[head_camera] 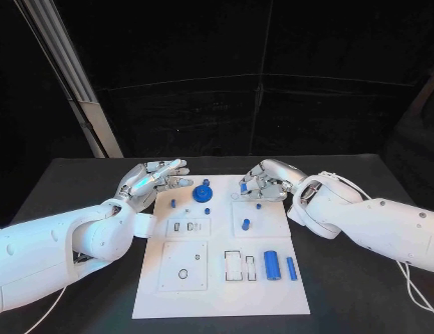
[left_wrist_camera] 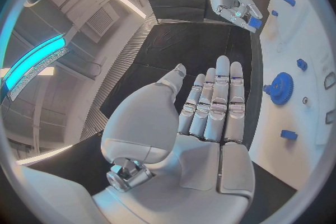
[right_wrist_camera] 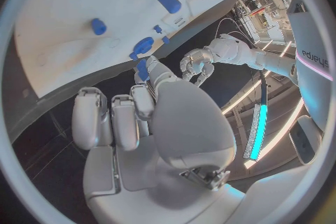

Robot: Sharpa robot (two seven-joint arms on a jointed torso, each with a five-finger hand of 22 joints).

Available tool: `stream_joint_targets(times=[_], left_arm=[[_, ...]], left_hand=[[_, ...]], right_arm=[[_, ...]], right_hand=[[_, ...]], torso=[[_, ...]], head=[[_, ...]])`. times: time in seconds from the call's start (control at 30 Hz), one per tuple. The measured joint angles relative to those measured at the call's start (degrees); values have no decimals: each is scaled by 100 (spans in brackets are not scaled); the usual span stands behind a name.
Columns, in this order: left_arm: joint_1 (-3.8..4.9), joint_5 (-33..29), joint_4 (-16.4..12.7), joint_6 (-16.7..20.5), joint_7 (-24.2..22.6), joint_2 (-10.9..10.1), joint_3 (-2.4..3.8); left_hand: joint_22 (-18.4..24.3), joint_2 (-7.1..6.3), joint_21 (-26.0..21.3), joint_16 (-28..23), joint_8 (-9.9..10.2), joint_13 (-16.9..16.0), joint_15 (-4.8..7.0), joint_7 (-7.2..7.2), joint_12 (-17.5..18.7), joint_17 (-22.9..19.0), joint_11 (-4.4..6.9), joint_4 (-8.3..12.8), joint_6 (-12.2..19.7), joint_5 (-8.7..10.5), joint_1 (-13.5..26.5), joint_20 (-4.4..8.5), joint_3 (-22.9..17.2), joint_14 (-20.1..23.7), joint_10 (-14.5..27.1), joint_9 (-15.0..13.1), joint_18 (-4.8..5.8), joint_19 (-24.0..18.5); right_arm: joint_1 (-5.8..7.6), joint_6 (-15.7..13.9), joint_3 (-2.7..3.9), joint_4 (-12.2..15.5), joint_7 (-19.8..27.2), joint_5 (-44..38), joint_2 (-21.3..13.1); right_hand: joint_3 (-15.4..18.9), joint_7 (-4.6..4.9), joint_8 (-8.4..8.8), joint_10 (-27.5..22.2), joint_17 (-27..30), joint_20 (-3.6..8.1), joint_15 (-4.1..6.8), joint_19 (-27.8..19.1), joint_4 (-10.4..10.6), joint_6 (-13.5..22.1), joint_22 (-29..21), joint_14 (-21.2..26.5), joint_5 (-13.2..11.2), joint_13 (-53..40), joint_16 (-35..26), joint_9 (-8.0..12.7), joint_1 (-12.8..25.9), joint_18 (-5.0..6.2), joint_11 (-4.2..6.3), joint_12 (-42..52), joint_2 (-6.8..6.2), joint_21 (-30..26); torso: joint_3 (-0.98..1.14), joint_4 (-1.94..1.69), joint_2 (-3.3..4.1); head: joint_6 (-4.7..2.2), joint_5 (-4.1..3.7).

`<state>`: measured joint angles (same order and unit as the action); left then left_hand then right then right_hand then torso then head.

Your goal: Assemble the parts on the task board

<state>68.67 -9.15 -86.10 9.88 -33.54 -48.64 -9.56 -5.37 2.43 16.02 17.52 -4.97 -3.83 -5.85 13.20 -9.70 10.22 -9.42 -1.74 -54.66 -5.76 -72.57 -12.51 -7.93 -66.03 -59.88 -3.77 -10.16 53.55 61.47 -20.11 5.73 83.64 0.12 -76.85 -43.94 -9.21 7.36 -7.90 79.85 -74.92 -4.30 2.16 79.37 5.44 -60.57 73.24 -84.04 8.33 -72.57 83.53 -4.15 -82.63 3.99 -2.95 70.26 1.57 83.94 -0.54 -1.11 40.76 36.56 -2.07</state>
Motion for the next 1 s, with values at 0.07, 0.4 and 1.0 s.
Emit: stream_joint_targets(times=[0.07,0.4,1.0], left_arm=[[8,-2,44,1,0,18,0],[29,-38,177,61,-1,72,2],[49,-141,214,231,-15,128,3]], left_hand=[[0,0,0,0,0,0,0,0,0,0,0,0,0,0,0,0,0,0,0,0,0,0],[20,0,-22,-59,0,0,-31,0,0,5,0,23,0,0,0,0,-23,31,0,0,0,0],[57,0,-87,-116,0,0,-51,0,23,5,0,56,0,0,0,-38,-56,135,0,0,0,-38]], right_arm=[[0,-12,0,43,-145,-72,165],[-156,23,0,117,-718,-681,796],[-448,322,-159,-129,-1190,-1521,1472]], right_hand=[[-3,0,5,0,0,0,0,0,3,0,-13,0,0,4,0,0,7,0,0,-23,7,0],[-3,0,49,-20,0,21,0,-21,3,0,-90,-1,24,97,-22,-1,7,0,21,-128,6,0],[-18,0,43,-29,1,22,-1,-65,-16,0,-142,-1,24,174,-50,-5,40,1,94,-241,-29,-25]], torso=[[-9,0,-21],[-48,-16,-98],[-64,-9,-127]], head=[[27,23],[166,176],[298,415]])
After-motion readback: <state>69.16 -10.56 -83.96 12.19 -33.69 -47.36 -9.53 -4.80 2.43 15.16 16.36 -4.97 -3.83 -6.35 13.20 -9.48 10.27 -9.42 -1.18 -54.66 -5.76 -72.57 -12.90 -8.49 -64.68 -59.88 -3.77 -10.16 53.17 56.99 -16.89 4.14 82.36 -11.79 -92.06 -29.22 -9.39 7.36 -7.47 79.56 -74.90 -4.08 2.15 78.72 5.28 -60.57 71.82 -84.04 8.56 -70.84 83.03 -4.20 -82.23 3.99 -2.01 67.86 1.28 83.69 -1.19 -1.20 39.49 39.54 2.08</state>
